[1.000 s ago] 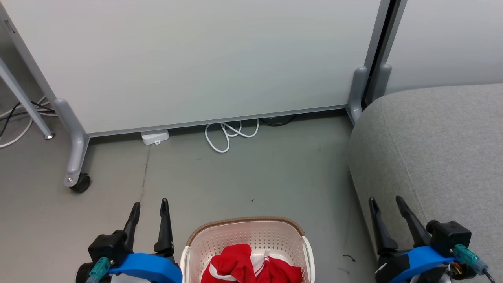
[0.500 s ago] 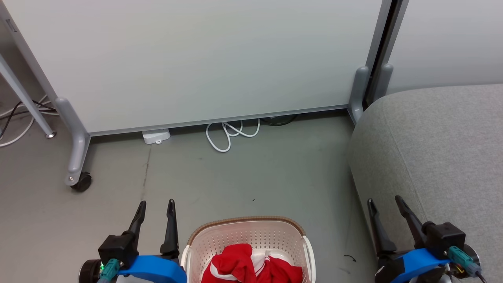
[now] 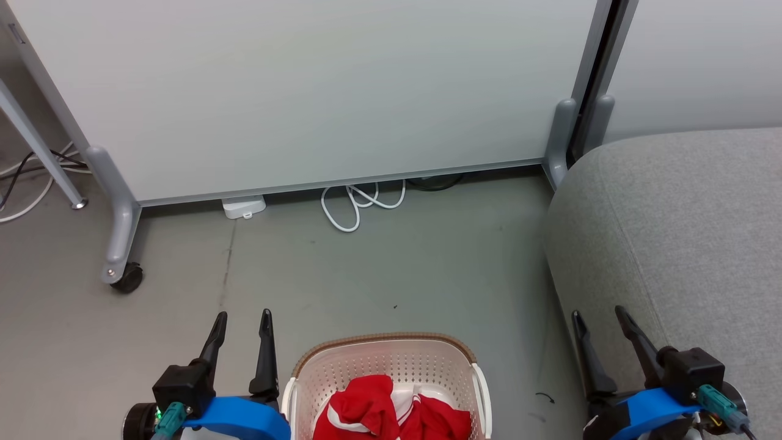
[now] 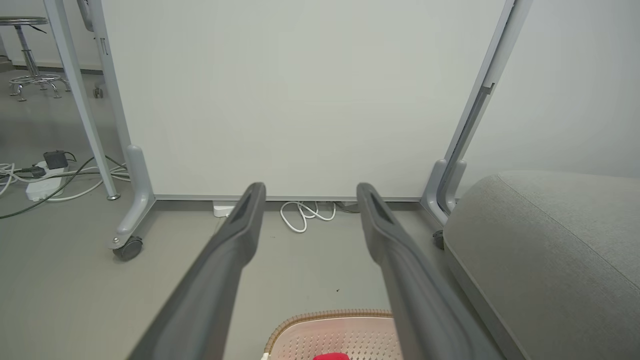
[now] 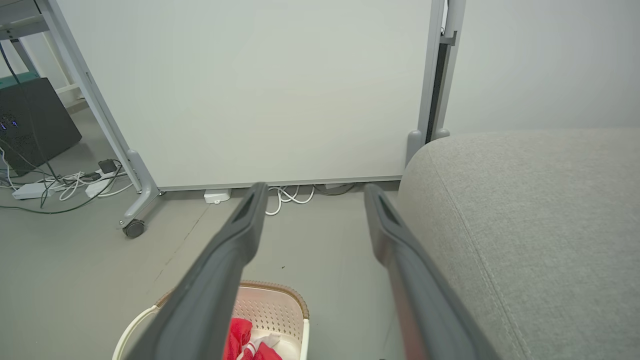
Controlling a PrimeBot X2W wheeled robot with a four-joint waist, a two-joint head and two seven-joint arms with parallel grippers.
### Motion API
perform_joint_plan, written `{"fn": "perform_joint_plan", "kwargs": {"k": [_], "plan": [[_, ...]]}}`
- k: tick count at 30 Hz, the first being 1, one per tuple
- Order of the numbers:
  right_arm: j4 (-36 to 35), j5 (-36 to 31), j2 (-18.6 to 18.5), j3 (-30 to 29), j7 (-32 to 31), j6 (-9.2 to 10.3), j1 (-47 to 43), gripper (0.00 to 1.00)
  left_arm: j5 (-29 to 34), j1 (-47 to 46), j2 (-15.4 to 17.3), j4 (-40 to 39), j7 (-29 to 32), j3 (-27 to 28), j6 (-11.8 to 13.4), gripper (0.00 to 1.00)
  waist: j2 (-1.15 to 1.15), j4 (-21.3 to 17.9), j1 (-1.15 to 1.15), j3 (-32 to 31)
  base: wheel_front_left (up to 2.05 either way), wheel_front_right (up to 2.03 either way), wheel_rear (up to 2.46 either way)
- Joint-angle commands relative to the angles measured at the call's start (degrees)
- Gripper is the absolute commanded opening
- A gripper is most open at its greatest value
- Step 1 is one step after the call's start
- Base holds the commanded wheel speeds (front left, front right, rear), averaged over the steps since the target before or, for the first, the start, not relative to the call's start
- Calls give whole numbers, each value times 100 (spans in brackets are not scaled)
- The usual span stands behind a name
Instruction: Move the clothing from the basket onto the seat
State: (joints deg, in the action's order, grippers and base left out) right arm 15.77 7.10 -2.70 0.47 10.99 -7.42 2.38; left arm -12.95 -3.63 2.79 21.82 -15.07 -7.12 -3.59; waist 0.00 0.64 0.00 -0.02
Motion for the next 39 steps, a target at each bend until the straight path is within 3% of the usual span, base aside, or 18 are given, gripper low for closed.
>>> {"fn": "perform_joint_plan", "kwargs": {"k": [1, 10, 18, 24, 39], "plan": [[-22, 46, -34, 6, 31, -13, -10, 100, 31, -15, 19, -13, -16, -10, -15, 100, 0, -16, 0, 26, 0, 0, 0], [-161, 57, -33, 100, 89, -12, 211, 100, 104, -196, 21, 111, -15, -84, -65, 100, 0, -251, 0, 506, 0, 0, 0], [-264, 140, -29, 215, 195, -8, 483, 100, 213, -635, 87, 463, -16, -223, -138, 100, 0, -624, 0, 1374, 0, 0, 0], [-268, 256, -29, 395, 306, -8, 790, 100, 260, -1113, 166, 1056, 55, -350, -187, 100, 0, -947, 0, 1983, 0, 0, 0], [-225, 592, -26, 728, 424, -8, 1195, 100, 62, -2005, 399, 2940, 919, -717, -363, 100, 0, -1737, 0, 2905, 0, 0, 0]]}}
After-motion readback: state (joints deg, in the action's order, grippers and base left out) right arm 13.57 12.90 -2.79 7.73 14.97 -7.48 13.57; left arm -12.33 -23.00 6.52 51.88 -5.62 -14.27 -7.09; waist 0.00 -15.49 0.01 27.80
